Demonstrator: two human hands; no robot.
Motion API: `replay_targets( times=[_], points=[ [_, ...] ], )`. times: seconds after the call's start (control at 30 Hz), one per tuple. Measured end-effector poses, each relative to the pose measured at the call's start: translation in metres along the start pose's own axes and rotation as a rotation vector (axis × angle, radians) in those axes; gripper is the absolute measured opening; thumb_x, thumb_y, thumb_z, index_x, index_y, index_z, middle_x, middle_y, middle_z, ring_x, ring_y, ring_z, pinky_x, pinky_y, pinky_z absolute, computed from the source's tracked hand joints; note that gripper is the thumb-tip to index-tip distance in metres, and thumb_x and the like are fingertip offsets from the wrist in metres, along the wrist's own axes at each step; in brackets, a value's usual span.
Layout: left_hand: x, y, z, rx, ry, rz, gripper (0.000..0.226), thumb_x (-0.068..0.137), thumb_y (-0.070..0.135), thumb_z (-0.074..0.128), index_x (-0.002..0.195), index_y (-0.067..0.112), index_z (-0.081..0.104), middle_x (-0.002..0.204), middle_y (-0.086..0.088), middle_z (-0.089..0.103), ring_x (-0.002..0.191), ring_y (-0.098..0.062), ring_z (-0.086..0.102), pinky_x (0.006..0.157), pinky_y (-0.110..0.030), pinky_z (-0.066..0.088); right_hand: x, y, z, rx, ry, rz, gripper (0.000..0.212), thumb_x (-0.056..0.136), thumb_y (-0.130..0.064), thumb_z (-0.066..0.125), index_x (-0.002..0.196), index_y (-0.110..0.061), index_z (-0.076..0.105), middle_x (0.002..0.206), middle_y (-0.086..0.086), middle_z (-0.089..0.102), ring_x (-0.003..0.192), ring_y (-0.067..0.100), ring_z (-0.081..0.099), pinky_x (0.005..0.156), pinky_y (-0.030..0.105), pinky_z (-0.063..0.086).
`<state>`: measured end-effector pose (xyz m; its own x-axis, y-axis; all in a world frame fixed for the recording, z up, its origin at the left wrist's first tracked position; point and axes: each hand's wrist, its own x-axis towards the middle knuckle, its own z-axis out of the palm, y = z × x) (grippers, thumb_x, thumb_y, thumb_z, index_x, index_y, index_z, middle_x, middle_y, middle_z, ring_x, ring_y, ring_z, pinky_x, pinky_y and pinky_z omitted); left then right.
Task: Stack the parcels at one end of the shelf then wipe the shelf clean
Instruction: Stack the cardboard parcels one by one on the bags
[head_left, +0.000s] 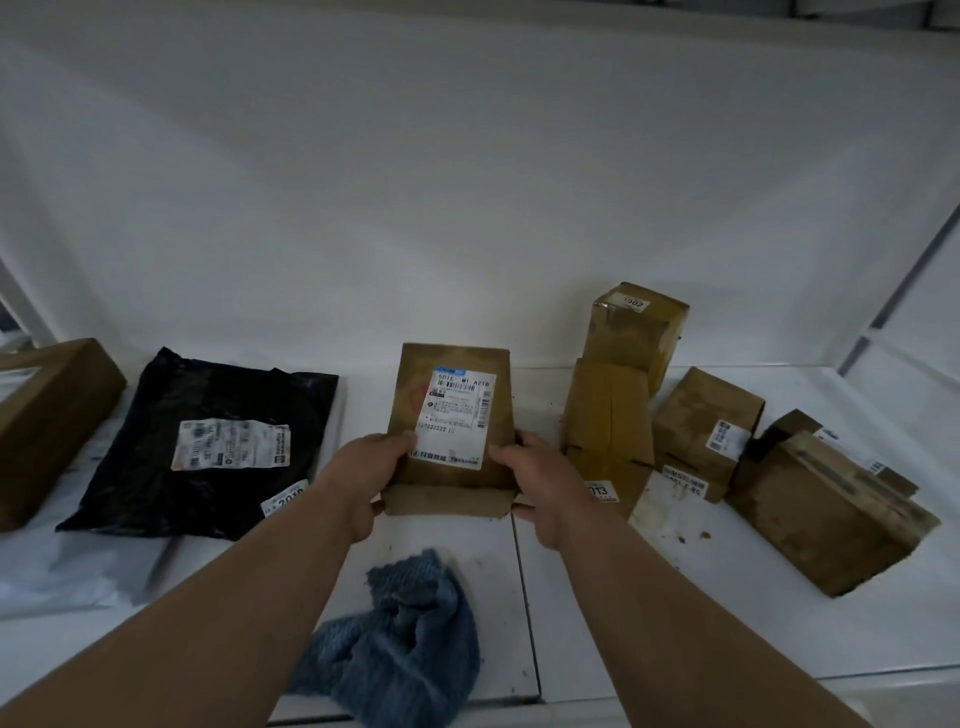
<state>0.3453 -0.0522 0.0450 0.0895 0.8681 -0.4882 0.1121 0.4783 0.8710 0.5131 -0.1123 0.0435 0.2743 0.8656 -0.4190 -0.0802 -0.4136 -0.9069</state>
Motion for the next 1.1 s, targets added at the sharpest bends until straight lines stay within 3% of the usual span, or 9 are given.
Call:
replay_targets(
  times=[0.07, 0.2, 0.33, 0.53, 0.63, 0.8, 0.97, 1.1],
  points=[
    [-0.003, 0.004, -0.003, -0.012, 0.002, 0.045, 0.006, 0.091, 0.026, 0.059, 0.094, 0.022, 0.063, 0.098, -0.001, 0.066, 0.093, -0.019, 0.057, 0.084, -0.037, 0.045, 0.001, -0.002, -0.001, 0.039, 0.03, -0.044, 0.048, 0.093, -0.013, 0.058, 0.138, -0.024, 0.047, 0.103, -0.009, 0.061, 0.094, 0.009, 0.056, 0.071, 0.026, 0.045],
    [-0.008, 0.009, -0.012, -0.085, -0.007, 0.101, 0.025, 0.089, 0.01, 0.051, 0.112, 0.015, 0.061, 0.1, -0.007, 0.069, 0.094, -0.023, 0.063, 0.079, -0.035, 0.05, -0.002, -0.003, 0.004, 0.035, 0.051, -0.108, 0.055, 0.086, -0.001, 0.058, 0.132, -0.027, 0.047, 0.124, -0.001, 0.063, 0.112, 0.023, 0.059, 0.097, 0.043, 0.051],
    [-0.018, 0.013, -0.016, -0.119, -0.036, 0.172, 0.039, 0.087, -0.003, 0.043, 0.119, 0.014, 0.056, 0.096, -0.006, 0.067, 0.083, -0.019, 0.061, 0.063, -0.029, 0.045, -0.01, -0.007, 0.009, -0.021, 0.087, -0.182, 0.061, 0.083, 0.004, 0.058, 0.134, -0.025, 0.042, 0.135, -0.002, 0.054, 0.12, 0.024, 0.052, 0.095, 0.038, 0.049],
    [-0.026, 0.016, -0.025, -0.094, -0.094, 0.207, 0.041, 0.087, -0.005, 0.04, 0.112, 0.017, 0.064, 0.096, -0.003, 0.07, 0.082, -0.017, 0.062, 0.064, -0.027, 0.045, -0.013, -0.01, 0.015, -0.046, 0.083, -0.191, 0.072, 0.084, 0.006, 0.057, 0.146, -0.022, 0.034, 0.141, -0.004, 0.05, 0.126, 0.025, 0.049, 0.096, 0.038, 0.048],
    [-0.027, 0.016, -0.029, -0.08, -0.086, 0.223, 0.04, 0.088, -0.005, 0.041, 0.109, 0.018, 0.065, 0.089, -0.001, 0.069, 0.078, -0.015, 0.06, 0.064, -0.026, 0.045, -0.013, -0.011, 0.02, -0.09, 0.064, -0.2, 0.071, 0.081, 0.002, 0.056, 0.143, -0.029, 0.042, 0.133, -0.007, 0.059, 0.123, 0.025, 0.053, 0.098, 0.044, 0.05],
    [-0.025, 0.014, -0.037, -0.027, -0.076, 0.264, 0.044, 0.086, -0.003, 0.045, 0.116, 0.023, 0.064, 0.104, -0.002, 0.072, 0.095, -0.02, 0.064, 0.068, -0.028, 0.048, -0.015, -0.014, 0.025, -0.117, 0.073, -0.231, 0.069, 0.082, 0.004, 0.055, 0.142, -0.03, 0.046, 0.13, -0.007, 0.061, 0.122, 0.025, 0.054, 0.098, 0.045, 0.051],
    [-0.022, 0.014, -0.04, 0.026, -0.066, 0.333, 0.056, 0.08, -0.011, 0.049, 0.119, 0.027, 0.062, 0.103, -0.001, 0.073, 0.099, -0.024, 0.067, 0.084, -0.04, 0.056, -0.012, -0.014, 0.025, -0.093, 0.106, -0.204, 0.07, 0.081, 0.007, 0.055, 0.138, -0.034, 0.046, 0.135, -0.002, 0.056, 0.125, 0.026, 0.05, 0.102, 0.048, 0.047],
    [-0.029, 0.016, -0.039, 0.046, 0.001, 0.402, 0.051, 0.084, -0.015, 0.051, 0.113, 0.027, 0.053, 0.099, 0.002, 0.068, 0.088, -0.015, 0.066, 0.062, -0.025, 0.054, -0.011, -0.013, 0.023, -0.063, 0.1, -0.17, 0.06, 0.085, 0.009, 0.05, 0.129, -0.033, 0.052, 0.127, -0.005, 0.062, 0.123, 0.023, 0.052, 0.108, 0.054, 0.039]
  ],
)
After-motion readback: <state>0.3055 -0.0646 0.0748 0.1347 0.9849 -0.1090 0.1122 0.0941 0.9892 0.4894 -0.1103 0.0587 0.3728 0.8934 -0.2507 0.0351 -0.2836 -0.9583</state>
